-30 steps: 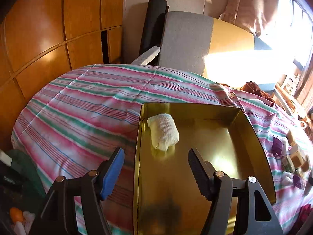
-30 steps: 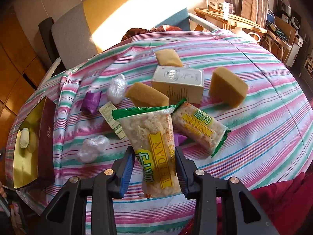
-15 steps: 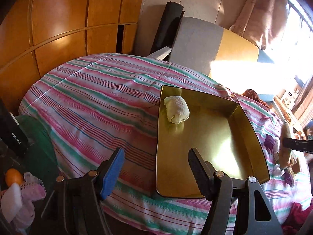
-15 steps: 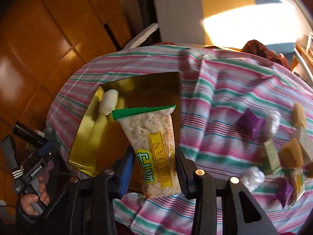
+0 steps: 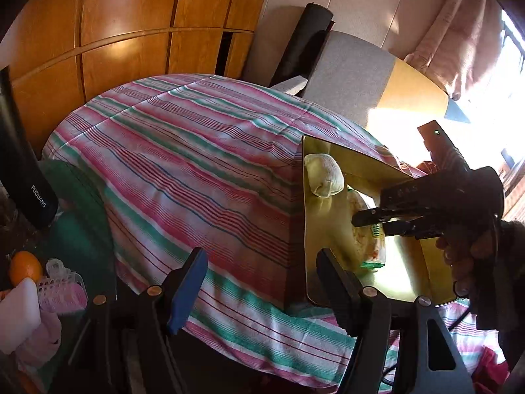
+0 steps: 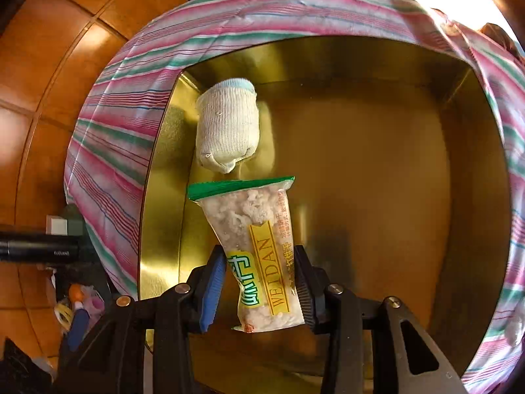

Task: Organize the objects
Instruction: 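Carry the WEIDAN cracker pack with the right gripper into the gold tray, then grasp the white plastic-wrapped bundle with the left gripper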

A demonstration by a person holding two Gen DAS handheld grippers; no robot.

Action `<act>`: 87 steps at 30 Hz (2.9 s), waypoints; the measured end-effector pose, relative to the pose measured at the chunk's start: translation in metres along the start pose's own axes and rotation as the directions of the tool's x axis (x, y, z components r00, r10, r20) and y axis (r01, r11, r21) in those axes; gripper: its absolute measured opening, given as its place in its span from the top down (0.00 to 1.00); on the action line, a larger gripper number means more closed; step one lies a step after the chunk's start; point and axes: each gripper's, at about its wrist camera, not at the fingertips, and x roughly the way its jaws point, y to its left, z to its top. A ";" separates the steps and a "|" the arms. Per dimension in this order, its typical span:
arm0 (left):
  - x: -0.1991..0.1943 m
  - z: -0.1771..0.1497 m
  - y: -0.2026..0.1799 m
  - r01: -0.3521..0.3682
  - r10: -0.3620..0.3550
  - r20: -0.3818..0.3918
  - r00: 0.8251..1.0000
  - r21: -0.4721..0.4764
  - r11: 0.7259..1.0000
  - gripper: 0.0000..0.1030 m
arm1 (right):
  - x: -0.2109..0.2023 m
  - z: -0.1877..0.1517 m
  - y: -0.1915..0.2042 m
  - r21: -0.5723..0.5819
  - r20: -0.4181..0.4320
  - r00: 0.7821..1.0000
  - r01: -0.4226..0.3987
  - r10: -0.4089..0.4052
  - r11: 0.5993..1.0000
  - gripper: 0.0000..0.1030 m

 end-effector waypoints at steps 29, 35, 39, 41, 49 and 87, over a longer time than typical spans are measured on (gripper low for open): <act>-0.030 -0.003 -0.047 -0.081 0.069 0.098 0.993 0.121 0.989 0.27 | -0.107 -0.115 -0.015 -0.260 0.526 0.842 0.297 -0.123 0.919 0.29; -0.035 -0.007 -0.073 -0.063 0.045 0.100 0.994 0.182 0.981 0.24 | -0.122 -0.134 -0.048 -0.206 0.556 0.820 0.295 -0.137 0.933 0.29; -0.033 -0.011 -0.092 -0.044 0.025 0.088 0.996 0.223 0.974 0.23 | -0.136 -0.145 -0.080 -0.143 0.572 0.803 0.297 -0.166 0.944 0.29; -0.033 -0.013 -0.103 -0.037 0.017 0.082 0.996 0.245 0.969 0.23 | -0.145 -0.149 -0.100 -0.097 0.579 0.794 0.294 -0.186 0.951 0.28; -0.029 -0.020 -0.137 -0.004 -0.017 0.063 0.998 0.329 0.944 0.23 | -0.194 -0.167 -0.187 0.094 0.621 0.712 0.347 -0.328 0.933 0.21; 0.048 -0.119 -0.417 0.371 -0.254 -0.271 0.929 0.718 0.589 0.19 | -0.254 -0.246 -0.450 0.702 0.583 0.646 -0.096 -0.492 0.705 0.19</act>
